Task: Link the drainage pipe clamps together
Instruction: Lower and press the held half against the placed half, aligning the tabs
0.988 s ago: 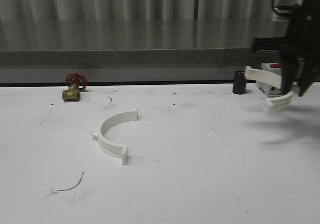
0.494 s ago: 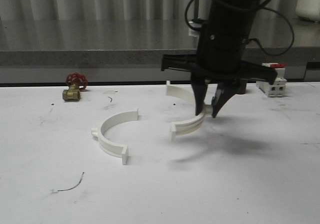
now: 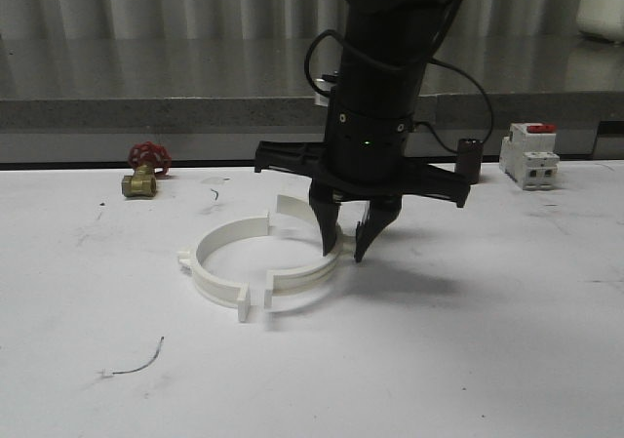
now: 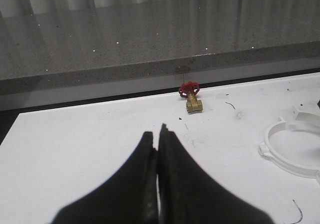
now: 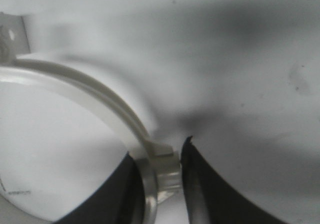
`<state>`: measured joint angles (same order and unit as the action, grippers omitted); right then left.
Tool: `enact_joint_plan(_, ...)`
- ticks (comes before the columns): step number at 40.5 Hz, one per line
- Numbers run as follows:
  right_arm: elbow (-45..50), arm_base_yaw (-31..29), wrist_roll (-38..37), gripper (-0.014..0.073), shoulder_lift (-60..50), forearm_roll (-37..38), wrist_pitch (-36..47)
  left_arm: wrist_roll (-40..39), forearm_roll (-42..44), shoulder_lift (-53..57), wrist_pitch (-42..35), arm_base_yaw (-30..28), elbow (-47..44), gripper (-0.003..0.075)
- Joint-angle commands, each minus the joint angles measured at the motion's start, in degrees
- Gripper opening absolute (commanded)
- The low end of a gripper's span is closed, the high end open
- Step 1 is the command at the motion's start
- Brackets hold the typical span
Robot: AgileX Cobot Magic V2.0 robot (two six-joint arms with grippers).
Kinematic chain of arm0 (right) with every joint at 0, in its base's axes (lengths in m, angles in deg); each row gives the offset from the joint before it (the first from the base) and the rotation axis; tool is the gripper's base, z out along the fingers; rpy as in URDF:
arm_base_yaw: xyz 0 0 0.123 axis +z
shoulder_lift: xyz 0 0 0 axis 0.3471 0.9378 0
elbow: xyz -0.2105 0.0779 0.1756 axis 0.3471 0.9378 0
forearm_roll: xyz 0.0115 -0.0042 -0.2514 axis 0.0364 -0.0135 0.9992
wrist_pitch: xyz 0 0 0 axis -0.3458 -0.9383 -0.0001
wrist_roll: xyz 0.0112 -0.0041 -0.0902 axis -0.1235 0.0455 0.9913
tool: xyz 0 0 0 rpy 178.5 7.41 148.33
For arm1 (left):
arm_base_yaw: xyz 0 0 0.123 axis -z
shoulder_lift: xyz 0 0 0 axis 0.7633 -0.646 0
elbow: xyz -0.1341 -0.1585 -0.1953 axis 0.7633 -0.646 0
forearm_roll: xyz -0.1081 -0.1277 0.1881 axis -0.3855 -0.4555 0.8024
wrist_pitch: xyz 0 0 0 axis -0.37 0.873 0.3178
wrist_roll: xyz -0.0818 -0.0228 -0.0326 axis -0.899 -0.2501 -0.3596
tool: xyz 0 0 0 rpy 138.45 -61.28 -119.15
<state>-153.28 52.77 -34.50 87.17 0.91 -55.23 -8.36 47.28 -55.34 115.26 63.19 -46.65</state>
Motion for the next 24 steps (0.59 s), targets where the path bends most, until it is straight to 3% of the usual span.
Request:
enact_joint_plan(1,-2.64,0.18,-0.67,0.0202,-2.43,0.76,0.78,-0.15,0.10,-0.79,-4.58,0.02,1.34,-0.0020)
enact_joint_plan(24,-2.64,0.18,-1.18,0.0202,-0.75,-0.99,2.41,-0.15,0.10,-0.79,-4.58,0.02,1.34,-0.0020)
